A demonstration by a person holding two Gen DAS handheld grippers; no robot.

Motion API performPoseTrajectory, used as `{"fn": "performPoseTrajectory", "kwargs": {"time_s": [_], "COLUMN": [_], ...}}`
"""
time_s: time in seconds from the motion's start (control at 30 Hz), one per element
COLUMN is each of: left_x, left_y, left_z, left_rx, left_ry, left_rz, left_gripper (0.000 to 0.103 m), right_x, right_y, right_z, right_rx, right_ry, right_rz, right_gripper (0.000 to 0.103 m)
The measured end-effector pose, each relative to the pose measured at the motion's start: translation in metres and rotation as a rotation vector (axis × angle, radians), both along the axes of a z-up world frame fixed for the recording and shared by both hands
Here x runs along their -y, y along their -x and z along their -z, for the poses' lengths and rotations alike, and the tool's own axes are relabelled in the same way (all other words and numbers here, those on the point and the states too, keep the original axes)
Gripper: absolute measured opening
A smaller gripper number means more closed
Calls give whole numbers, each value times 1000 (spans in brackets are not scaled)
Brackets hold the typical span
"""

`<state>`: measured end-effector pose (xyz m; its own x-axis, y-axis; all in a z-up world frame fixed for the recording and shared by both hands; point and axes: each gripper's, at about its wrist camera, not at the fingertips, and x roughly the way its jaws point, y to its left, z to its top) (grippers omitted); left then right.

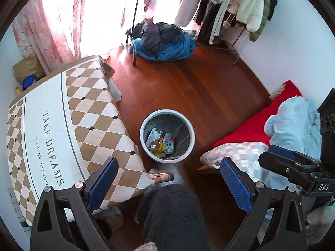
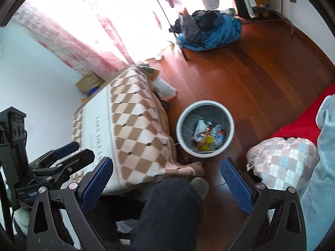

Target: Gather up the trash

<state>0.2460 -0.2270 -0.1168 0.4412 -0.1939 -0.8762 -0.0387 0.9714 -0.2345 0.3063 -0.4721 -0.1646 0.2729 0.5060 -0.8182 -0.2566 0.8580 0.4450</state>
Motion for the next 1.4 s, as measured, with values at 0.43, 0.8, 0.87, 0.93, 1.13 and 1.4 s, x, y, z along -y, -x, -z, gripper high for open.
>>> {"fn": "performPoseTrajectory", "kwargs": {"time_s": [0.43, 0.8, 0.87, 0.93, 1.13, 1.4], "left_x": [-5, -4, -5, -6, -8, -7], "left_y": [31, 38, 39, 40, 43, 44], "left_z": [-46, -56, -57, -59, -61, -60], "left_rx": [64, 80, 81, 83, 84, 82], "left_ry": [53, 54, 49, 45, 42, 51], "left_rz": [36, 35, 34, 36, 37, 49], "left_gripper": [100, 100, 100, 103, 103, 103], "right_x": [3, 1, 1, 1, 3, 10], "right_y": [32, 37, 37, 37, 38, 41], "right_z": [-51, -55, -56, -56, -59, -60], "right_rx": [48, 50, 50, 51, 55, 48], "right_ry": [-40, -28, -26, -22, -16, -9], "right_rz": [-44, -60, -62, -64, -70, -72], "right_gripper": [103, 103, 103, 103, 103, 103]}}
